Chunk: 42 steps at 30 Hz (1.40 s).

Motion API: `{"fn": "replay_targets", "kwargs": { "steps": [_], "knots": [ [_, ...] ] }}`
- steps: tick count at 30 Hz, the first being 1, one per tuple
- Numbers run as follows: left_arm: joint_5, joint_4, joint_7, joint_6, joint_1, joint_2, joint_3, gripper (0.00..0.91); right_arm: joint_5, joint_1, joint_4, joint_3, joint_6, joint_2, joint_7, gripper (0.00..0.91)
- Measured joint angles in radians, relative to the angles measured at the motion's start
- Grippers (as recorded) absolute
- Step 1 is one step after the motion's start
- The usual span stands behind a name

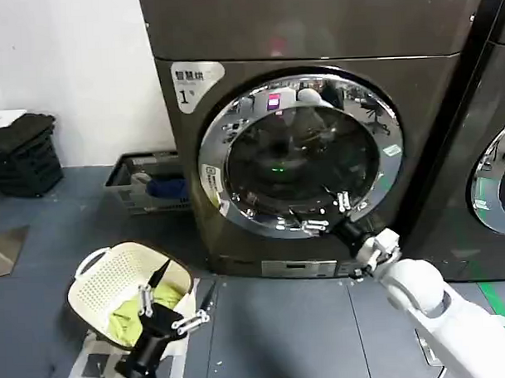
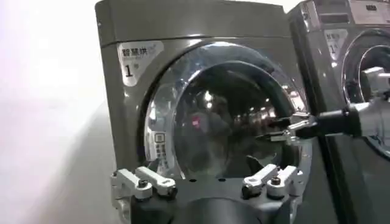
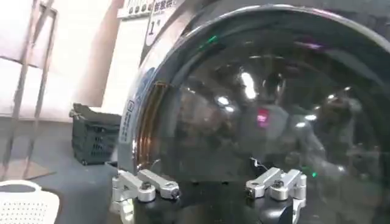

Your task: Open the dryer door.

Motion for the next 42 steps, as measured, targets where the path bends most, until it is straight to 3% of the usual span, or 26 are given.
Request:
{"fn": "replay_targets", "kwargs": {
  "steps": [20, 42],
  "knots": [
    [0.0, 0.011, 0.001, 0.0, -0.005, -0.008, 0.004, 0.907, 0.038, 0.235, -0.09, -0.237, -0.039, 0.093, 0.059, 0.907],
    [-0.002, 0.014, 0.001, -0.001, -0.009, -0.012, 0.003, 0.907, 0.041, 0.337, -0.19, -0.353, -0.06, 0.218, 0.075, 0.907]
  ]
}}
